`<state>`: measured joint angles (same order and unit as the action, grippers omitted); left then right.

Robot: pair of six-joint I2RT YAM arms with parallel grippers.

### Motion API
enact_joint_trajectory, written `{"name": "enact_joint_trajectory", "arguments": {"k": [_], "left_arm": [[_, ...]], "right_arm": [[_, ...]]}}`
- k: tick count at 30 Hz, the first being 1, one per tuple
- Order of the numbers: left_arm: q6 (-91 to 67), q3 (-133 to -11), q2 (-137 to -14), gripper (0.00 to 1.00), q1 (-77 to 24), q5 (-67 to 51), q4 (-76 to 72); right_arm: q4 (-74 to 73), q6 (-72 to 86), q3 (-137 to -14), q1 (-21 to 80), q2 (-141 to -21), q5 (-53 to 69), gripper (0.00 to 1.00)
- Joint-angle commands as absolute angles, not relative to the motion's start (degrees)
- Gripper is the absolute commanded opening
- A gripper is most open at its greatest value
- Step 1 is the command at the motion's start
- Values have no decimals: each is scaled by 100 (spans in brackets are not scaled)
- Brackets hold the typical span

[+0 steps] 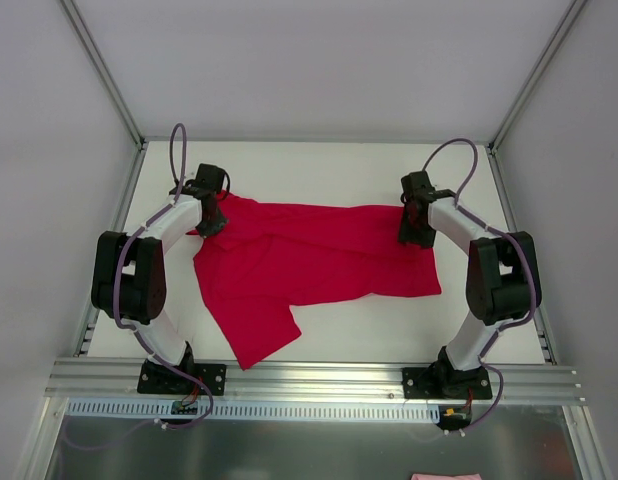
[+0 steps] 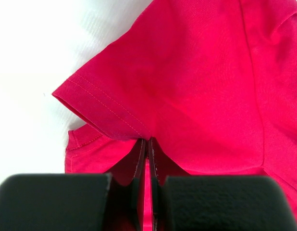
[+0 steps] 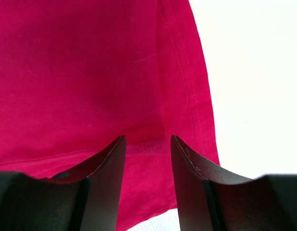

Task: Fold and stack the t-shirts
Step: Fold the flattened tshirt in 1/3 of the way

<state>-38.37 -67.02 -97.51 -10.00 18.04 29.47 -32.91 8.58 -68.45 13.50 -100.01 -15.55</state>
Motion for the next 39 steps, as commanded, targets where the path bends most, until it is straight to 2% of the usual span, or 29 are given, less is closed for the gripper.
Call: {"name": "enact_joint_trajectory", "arguments": {"k": [1, 12, 18, 22, 24, 31, 39], "left_arm": [[-3753, -6724, -9800, 0, -932, 1819, 3006], [-3744, -6724, -9826, 0, -932, 1819, 2988], [-3718, -6741, -9835, 0, -932, 1819, 2988], [-3709, -6750, -9861, 0, -932, 1811, 2979], [-3700, -6759, -9861, 0, -932, 1811, 2988], [-3700, -6864, -9835, 0, -932, 1819, 2971], [-3796, -7382, -9686, 0, -914, 1784, 2936]], "right_arm": [[-3410, 1028, -6724, 1318, -9932, -1512, 46], [-3392, 1125, -6521, 1301, -10090, -1397, 45], [-3358, 1143, -6530, 1309, -10204, -1371, 40], [-3375, 1160, -6539, 1301, -10248, -1371, 8], [-3384, 1160, -6565, 1309, -10257, -1380, 1], [-3716, 985, -7363, 1301, -10458, -1555, 1], [-4630, 677, -9769, 1213, -11126, -2021, 1]]}}
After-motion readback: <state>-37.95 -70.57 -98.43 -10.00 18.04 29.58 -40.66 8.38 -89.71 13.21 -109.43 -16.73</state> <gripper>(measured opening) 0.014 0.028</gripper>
